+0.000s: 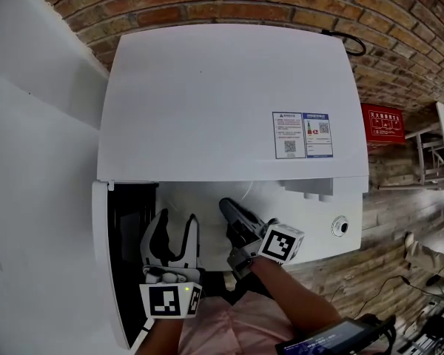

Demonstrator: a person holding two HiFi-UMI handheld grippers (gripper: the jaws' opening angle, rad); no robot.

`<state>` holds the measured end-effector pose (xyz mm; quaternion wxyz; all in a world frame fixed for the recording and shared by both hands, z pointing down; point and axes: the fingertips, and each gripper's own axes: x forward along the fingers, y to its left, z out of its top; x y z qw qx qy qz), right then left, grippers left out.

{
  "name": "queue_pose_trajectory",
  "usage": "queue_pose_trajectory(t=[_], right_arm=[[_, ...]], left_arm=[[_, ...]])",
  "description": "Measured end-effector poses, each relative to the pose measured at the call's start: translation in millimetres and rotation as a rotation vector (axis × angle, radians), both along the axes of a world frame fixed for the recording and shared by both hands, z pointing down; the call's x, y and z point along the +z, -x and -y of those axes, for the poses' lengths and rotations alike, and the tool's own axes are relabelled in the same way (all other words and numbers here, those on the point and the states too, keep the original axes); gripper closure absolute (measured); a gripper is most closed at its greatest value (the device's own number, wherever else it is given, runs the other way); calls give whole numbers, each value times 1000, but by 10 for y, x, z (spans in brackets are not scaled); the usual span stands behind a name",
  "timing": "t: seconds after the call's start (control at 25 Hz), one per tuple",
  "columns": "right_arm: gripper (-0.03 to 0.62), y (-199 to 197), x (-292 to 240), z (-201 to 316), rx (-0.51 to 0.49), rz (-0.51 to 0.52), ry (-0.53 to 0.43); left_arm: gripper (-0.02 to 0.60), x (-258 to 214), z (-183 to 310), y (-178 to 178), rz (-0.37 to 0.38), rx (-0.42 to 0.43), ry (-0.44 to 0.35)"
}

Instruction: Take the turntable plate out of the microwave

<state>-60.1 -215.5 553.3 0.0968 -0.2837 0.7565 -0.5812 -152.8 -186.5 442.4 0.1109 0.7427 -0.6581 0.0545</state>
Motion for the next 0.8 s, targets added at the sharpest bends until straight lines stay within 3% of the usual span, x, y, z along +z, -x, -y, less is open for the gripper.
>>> queue_pose_trajectory(t=[0.2,0.32,0.44,0.6,0.8], right_arm=[[509,72,8,-151,-51,-1,19],[435,55,-37,-24,-35,69,1],[404,27,-119,188,-21,108,-56],[408,36,-177,402,-28,154,-96],[451,146,-150,398,-86,243,-48]], left_arm=[[365,-8,-1,31,0,-4,0],[365,-10,1,62,2,-7,4],[365,-16,14,104,3,-11,-3],[365,-5,32,158,-1,-17,-1],[365,23,56,229,-6,-25,4]])
